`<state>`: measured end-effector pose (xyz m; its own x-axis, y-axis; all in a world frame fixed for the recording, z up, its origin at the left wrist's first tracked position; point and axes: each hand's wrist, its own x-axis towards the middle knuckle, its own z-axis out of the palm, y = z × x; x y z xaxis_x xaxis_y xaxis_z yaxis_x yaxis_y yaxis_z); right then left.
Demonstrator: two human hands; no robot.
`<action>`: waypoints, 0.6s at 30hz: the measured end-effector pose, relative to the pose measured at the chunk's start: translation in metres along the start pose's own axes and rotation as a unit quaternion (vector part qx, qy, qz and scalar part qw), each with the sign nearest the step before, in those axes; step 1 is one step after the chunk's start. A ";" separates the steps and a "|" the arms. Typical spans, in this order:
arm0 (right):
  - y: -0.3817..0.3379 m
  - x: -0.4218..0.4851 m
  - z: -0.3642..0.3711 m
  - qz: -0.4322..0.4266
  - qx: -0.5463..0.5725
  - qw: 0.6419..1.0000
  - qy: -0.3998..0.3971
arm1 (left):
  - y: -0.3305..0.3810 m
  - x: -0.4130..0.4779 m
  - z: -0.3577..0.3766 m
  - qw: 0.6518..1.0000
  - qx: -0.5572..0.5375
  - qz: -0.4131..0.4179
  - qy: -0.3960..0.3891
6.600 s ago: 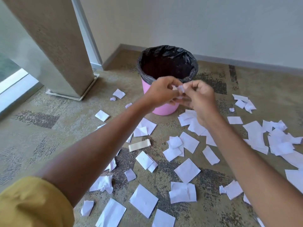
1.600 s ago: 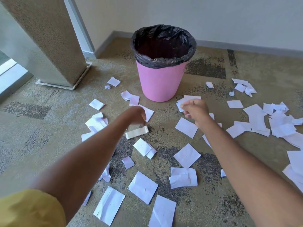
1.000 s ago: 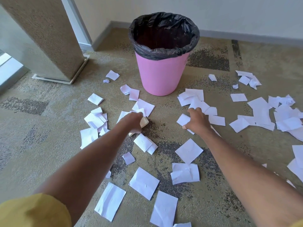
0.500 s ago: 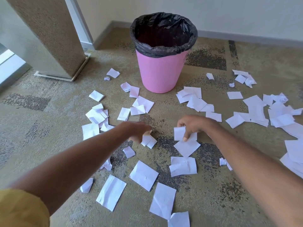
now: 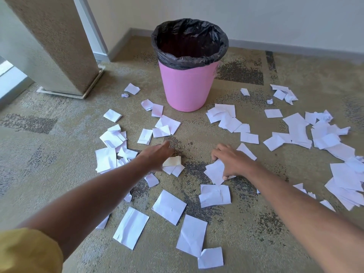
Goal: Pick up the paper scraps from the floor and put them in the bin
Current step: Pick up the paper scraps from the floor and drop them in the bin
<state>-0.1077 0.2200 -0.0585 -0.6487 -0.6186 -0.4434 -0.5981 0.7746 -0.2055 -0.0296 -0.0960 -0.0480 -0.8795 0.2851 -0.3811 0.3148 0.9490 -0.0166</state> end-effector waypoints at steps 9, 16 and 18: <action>0.000 -0.002 -0.004 0.024 -0.015 1.000 -0.006 | -0.009 0.002 -0.003 0.999 -0.020 -0.025 -0.023; 0.011 0.001 -0.022 0.114 0.217 0.969 0.028 | -0.026 0.012 -0.044 0.969 -0.211 -0.122 0.034; 0.008 0.003 -0.036 0.123 0.301 0.942 0.078 | -0.030 0.017 -0.065 0.948 -0.278 -0.136 0.069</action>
<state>-0.1311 0.2199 -0.0300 -0.8224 -0.3862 -0.4179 -0.0759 0.8023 -0.5921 -0.0773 -0.1112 0.0057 -0.9516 -0.0029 -0.3073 -0.1342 0.9036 0.4069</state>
